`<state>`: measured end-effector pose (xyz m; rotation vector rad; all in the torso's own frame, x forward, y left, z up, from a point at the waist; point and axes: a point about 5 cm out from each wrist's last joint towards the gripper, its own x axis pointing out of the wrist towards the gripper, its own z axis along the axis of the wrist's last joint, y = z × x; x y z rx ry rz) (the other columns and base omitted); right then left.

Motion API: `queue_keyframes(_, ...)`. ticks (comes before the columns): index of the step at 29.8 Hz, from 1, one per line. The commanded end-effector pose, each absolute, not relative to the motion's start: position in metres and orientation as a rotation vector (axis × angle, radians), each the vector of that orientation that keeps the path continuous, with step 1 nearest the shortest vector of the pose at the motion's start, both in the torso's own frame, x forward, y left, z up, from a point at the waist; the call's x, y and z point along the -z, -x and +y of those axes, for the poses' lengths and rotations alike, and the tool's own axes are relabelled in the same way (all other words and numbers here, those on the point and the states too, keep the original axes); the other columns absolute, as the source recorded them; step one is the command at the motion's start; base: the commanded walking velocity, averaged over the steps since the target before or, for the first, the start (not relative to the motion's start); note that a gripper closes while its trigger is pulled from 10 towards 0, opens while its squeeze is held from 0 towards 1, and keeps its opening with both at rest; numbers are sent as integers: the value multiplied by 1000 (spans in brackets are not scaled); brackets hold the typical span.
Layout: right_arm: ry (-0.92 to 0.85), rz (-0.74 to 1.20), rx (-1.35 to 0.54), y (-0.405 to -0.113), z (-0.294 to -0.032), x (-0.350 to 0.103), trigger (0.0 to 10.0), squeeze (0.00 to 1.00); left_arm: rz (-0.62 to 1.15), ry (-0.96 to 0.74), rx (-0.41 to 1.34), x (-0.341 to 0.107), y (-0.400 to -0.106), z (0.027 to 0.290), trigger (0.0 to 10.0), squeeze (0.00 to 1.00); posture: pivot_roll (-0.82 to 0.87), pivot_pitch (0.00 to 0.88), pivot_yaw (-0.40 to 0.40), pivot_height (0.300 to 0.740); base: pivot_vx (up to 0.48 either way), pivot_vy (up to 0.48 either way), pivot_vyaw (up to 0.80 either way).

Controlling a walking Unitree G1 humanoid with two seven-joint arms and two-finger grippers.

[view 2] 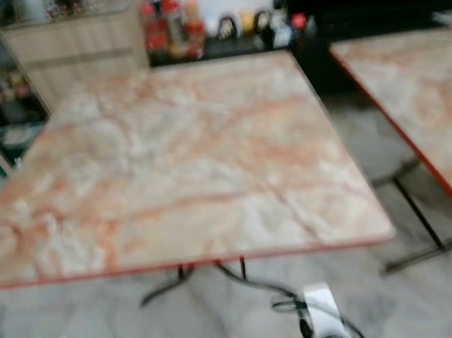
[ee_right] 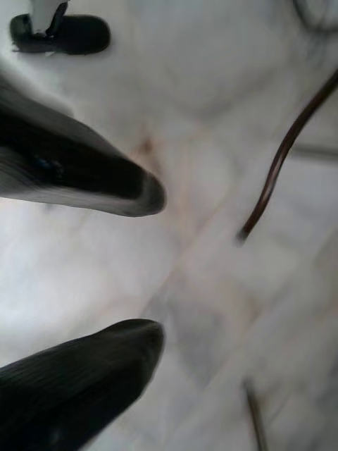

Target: Setting the table

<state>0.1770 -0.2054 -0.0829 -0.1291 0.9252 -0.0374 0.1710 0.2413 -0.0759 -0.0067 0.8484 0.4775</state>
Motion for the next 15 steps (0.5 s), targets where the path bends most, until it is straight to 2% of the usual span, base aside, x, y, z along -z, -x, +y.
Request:
queue_keyframes(1,115,909,25,-184,-198,81,10000,0,847,-6,-498,74,-169,250,10000,0,-18,0,14,732,0,-472,0)
queue_keyframes(15,126,905,26,-184,-200,80,10000,0,848,-3,-491,75,-170,247,10000,0,-25,0,13,732,0,-466,0)
